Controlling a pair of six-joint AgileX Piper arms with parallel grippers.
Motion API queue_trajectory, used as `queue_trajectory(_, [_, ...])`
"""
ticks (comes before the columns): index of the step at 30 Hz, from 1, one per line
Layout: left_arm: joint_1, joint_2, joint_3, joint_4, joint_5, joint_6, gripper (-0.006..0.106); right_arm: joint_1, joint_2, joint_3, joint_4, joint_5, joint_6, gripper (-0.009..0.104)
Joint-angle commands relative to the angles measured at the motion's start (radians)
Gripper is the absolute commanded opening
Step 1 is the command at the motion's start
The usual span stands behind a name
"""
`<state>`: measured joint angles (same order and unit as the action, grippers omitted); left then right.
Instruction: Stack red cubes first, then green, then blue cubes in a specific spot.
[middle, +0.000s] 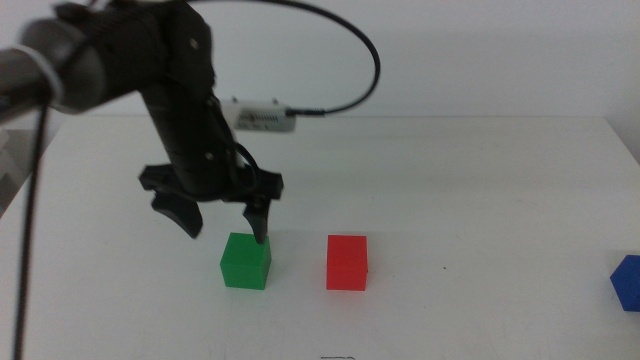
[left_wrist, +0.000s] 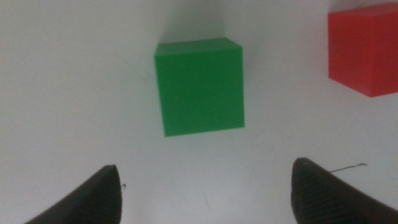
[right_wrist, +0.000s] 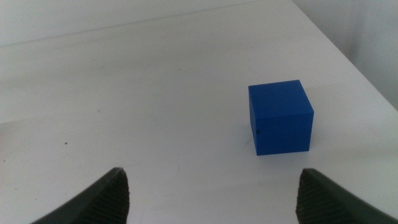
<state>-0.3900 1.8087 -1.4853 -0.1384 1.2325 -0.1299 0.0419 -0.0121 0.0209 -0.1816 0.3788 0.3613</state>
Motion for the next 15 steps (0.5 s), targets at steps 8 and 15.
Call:
queue_trajectory(8, [-0.04, 0.068, -0.023, 0.0, -0.075, -0.024, 0.093, -0.007, -0.015, -0.005, -0.032, -0.059, -0.012, 0.074])
queue_trajectory(15, [-0.04, 0.111, -0.023, 0.017, -0.109, -0.027, 0.093, -0.007, -0.015, -0.005, -0.032, -0.059, -0.012, 0.074])
